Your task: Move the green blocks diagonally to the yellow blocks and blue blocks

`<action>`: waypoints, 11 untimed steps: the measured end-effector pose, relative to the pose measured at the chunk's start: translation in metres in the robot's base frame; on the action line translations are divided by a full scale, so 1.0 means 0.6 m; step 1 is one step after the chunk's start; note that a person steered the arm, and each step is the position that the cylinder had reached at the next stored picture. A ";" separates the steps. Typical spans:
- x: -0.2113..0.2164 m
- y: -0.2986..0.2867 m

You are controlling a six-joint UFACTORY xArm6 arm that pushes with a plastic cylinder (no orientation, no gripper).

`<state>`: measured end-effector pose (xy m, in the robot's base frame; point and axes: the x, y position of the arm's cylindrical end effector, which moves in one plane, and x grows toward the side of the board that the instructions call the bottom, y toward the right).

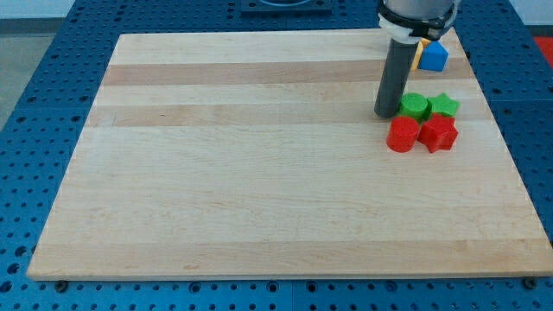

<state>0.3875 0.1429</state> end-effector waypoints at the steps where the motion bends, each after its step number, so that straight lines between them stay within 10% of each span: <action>1: 0.000 0.000; 8: -0.026 0.219; 11: -0.001 0.143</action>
<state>0.3869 0.2288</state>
